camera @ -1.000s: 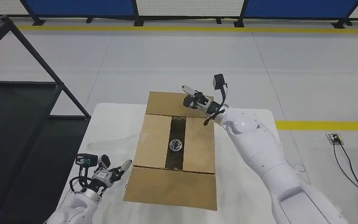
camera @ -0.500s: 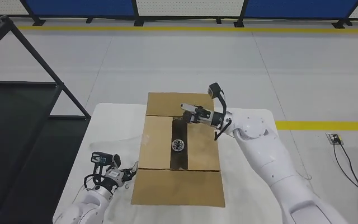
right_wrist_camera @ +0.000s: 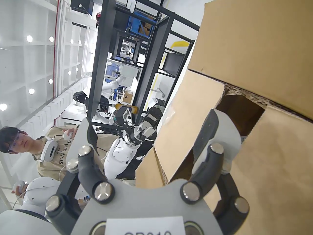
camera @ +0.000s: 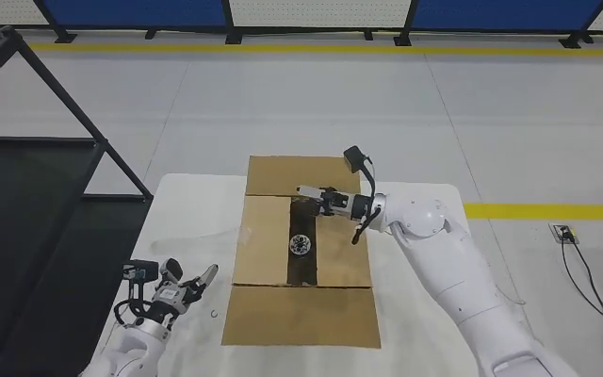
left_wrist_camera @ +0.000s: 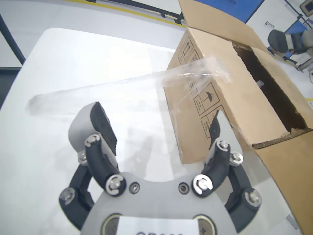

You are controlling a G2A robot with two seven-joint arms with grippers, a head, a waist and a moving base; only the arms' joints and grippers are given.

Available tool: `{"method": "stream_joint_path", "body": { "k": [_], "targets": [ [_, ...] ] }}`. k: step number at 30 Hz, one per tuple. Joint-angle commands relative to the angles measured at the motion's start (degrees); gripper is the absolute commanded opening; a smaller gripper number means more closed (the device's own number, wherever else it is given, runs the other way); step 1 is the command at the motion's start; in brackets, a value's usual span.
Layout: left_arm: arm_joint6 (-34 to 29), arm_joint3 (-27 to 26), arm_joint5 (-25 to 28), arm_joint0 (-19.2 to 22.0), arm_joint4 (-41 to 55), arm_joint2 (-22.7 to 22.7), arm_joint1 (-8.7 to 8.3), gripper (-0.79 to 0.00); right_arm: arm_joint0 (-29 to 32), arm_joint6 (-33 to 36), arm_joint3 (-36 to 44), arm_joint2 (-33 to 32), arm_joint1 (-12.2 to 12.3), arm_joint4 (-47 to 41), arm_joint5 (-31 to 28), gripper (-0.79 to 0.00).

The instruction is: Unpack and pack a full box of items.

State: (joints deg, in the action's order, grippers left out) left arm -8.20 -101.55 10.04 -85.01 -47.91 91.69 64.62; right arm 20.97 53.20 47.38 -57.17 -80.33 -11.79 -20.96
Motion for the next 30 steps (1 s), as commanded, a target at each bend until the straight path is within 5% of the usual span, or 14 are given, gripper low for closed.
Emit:
{"method": "stream_joint_path", "body": {
  "k": [1,10,20,30],
  "targets": [
    [0.13,-0.26,-0.43,-0.51,0.11,0.85,-0.04,0.0,0.0,-0.02,0.0,0.0,0.0,0.0,0.0,0.0],
    [0.2,-0.54,-1.34,-0.25,1.73,1.11,0.1,0.0,0.87,2.8,0.32,2.69,-0.67,0.75,2.79,0.0],
    [-2.34,-1.49,0.13,-0.83,8.24,4.38,0.06,0.0,-3.57,3.23,-7.29,9.43,-4.1,2.42,5.07,0.0],
    [-2.79,-1.55,1.71,-1.63,8.66,4.46,0.1,0.0,-7.53,6.15,-16.27,10.65,-7.89,-6.26,0.5,0.0]
  ]
}}
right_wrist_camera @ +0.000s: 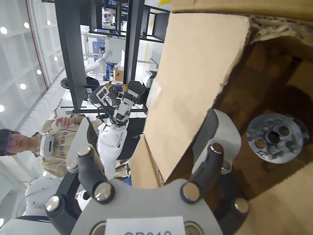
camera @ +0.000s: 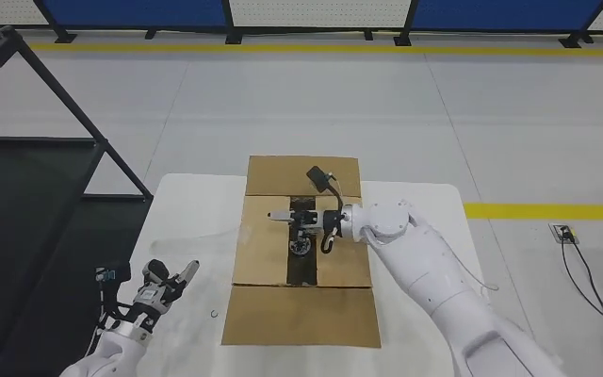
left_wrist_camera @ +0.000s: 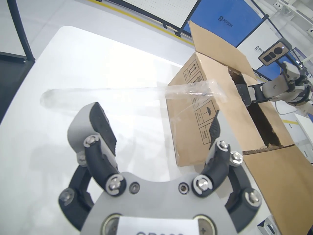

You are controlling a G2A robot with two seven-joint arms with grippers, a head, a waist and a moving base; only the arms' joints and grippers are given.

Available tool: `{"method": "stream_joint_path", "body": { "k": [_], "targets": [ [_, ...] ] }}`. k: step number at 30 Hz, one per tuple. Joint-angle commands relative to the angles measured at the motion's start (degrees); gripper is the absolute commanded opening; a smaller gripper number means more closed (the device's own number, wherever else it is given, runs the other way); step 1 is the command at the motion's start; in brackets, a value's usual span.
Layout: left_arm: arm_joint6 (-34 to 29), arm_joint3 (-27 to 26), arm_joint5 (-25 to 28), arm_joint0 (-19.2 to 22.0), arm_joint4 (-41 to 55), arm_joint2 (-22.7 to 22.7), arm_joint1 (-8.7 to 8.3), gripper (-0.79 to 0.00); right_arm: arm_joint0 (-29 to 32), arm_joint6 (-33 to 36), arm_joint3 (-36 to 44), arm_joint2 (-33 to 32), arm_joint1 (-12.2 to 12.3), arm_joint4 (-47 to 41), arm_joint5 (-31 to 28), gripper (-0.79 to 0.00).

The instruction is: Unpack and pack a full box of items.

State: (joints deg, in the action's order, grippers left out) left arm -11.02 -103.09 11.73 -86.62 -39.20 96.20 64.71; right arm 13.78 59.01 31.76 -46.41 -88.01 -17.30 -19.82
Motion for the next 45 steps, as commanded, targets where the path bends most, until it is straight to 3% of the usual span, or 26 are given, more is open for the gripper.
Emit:
{"method": "stream_joint_path", "body": {
  "k": [1,13,23,32,45],
  "targets": [
    [0.04,-0.05,0.17,-0.05,-0.1,-0.11,0.02,0.0,-0.66,0.81,-1.26,-0.28,-0.42,-1.61,-1.28,0.0],
    [-0.31,-0.27,1.32,-0.35,-0.49,-0.38,0.06,0.0,-1.41,0.58,-2.73,-2.68,-2.39,-9.85,-5.97,0.0],
    [-0.36,-0.64,2.72,-1.74,-0.67,1.5,-0.09,0.0,-2.63,-5.28,-2.38,-0.43,-5.61,-9.84,-6.14,0.0],
    [-0.61,-0.15,3.4,-3.15,-0.28,3.85,-0.25,0.0,-4.0,-4.09,-4.28,1.29,-8.34,-10.08,-10.09,0.0],
    [-0.96,-0.42,3.79,-3.33,0.19,3.93,-0.26,0.0,-3.79,-4.12,-4.59,1.34,-8.52,-10.29,-9.6,0.0]
  ]
}}
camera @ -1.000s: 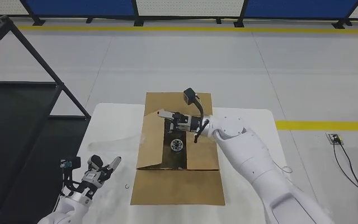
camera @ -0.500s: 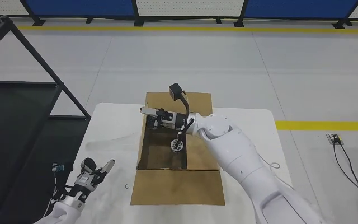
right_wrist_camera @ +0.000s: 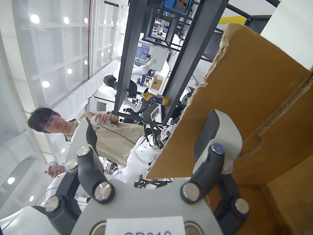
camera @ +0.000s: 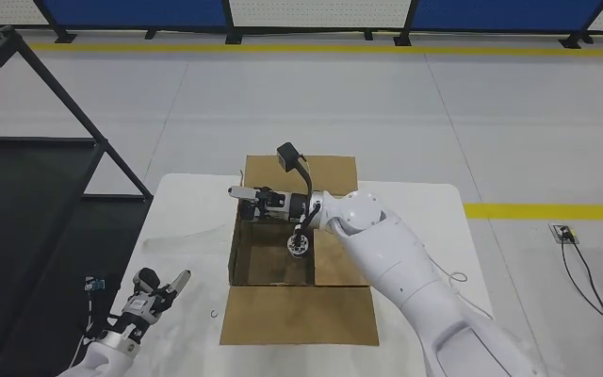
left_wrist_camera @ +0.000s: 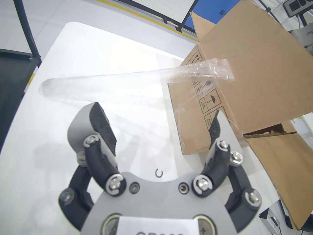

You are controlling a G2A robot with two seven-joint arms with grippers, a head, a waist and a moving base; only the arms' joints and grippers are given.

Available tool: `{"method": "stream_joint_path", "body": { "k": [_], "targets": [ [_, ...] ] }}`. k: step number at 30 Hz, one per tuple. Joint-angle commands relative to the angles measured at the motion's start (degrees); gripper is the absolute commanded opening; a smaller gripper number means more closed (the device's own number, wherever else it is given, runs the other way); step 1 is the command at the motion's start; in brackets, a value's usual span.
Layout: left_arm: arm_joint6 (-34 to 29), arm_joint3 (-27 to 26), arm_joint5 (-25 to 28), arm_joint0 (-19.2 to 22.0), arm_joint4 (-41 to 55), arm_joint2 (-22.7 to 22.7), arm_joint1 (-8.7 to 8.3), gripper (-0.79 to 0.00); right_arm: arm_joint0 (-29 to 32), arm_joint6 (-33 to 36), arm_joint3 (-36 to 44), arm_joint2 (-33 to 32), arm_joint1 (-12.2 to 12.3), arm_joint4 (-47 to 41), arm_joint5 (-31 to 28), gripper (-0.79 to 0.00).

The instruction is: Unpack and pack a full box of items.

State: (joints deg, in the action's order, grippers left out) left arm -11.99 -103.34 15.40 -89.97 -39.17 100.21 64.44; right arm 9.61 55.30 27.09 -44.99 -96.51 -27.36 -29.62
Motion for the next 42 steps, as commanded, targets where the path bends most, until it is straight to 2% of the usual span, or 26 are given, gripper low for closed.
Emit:
{"method": "stream_joint_path", "body": {
  "k": [1,8,16,23,27,36,42],
  "targets": [
    [-0.03,-0.37,0.18,0.01,0.41,-0.18,0.03,0.0,1.09,-1.2,0.73,-0.17,-0.04,-0.45,0.63,0.0],
    [-0.04,-3.17,-1.01,-0.48,0.37,0.74,0.03,0.0,4.04,-4.87,5.09,-0.64,-1.08,-2.64,2.0,0.0],
    [-0.89,-6.49,0.13,-3.26,5.4,2.96,0.1,0.0,2.74,-11.93,1.7,1.95,-4.16,0.02,0.85,0.0],
    [-0.62,-10.1,1.67,-5.19,5.24,1.58,0.26,0.0,1.59,-16.51,-2.06,4.19,-6.78,3.67,-0.23,0.0],
    [-0.62,-11.44,0.21,-4.95,4.18,0.2,0.39,0.0,1.16,-17.48,-3.86,4.93,-8.04,5.0,-0.65,0.0],
    [-0.21,-9.53,-5.81,-1.29,2.24,-2.68,0.75,0.0,0.52,-16.96,-6.88,4.49,-9.65,5.49,-3.47,0.0],
    [0.01,-6.45,-7.44,0.18,1.19,-2.84,0.83,0.0,0.37,-15.22,-7.36,2.53,-9.35,4.46,-8.31,0.0]
  ]
}}
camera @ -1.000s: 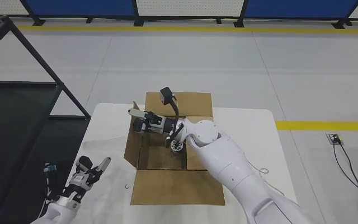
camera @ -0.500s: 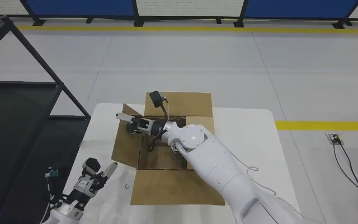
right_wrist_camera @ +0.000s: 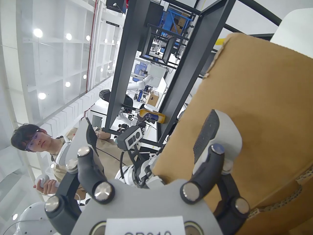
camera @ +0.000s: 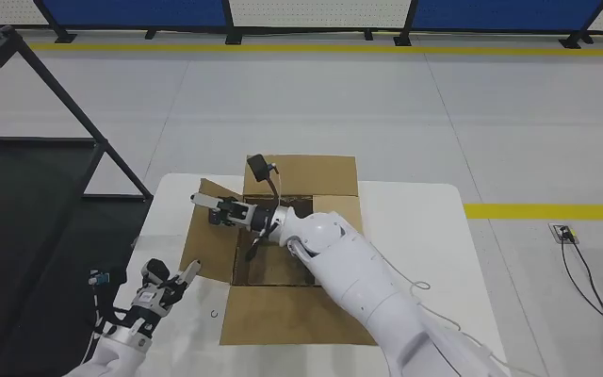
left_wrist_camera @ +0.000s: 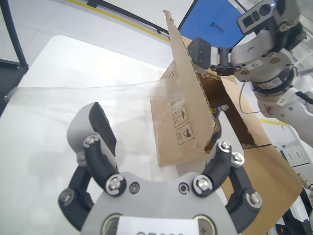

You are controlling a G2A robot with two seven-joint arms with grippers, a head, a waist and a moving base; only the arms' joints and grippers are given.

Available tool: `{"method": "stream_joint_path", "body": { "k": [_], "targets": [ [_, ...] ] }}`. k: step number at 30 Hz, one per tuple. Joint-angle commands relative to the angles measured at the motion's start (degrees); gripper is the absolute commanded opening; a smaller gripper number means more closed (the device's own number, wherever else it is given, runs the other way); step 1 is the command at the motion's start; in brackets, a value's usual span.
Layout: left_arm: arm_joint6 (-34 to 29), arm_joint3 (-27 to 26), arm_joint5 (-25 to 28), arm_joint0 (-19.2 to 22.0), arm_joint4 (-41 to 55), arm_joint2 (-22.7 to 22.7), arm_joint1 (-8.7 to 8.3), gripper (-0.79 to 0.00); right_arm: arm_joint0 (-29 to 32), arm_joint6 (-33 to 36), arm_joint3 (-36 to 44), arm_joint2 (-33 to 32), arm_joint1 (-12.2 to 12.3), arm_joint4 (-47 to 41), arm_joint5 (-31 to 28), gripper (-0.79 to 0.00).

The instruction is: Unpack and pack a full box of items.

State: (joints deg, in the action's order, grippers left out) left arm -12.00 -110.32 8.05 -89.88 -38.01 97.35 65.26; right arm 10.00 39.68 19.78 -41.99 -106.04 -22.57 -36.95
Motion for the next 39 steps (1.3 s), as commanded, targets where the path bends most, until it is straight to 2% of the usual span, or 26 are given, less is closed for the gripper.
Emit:
{"method": "stream_joint_path", "body": {
  "k": [1,10,19,30,35,39],
  "targets": [
    [0.0,1.04,-0.25,0.19,0.01,0.11,0.02,0.0,-0.03,0.77,-0.05,-0.97,0.39,-0.57,-2.01,0.0],
    [-0.78,5.82,-1.48,1.33,-1.05,0.65,0.01,0.0,0.86,2.88,0.88,-6.31,3.69,-2.17,-8.98,0.0],
    [-1.32,8.45,-1.59,2.61,-1.76,0.34,0.04,0.0,4.28,4.71,5.32,-11.58,7.49,-2.72,-10.01,0.0],
    [-2.45,9.34,-1.87,3.39,-2.26,0.97,-0.03,0.0,9.18,5.23,14.62,-15.44,10.7,0.83,-5.25,0.0],
    [-2.95,8.91,-1.96,3.6,-2.74,0.89,-0.04,0.0,9.89,10.7,17.8,-15.09,11.32,2.3,0.76,0.0],
    [-2.83,8.43,-1.8,3.5,-2.82,0.76,-0.01,0.0,9.4,13.61,18.85,-12.33,10.66,4.56,5.8,0.0]
  ]
}}
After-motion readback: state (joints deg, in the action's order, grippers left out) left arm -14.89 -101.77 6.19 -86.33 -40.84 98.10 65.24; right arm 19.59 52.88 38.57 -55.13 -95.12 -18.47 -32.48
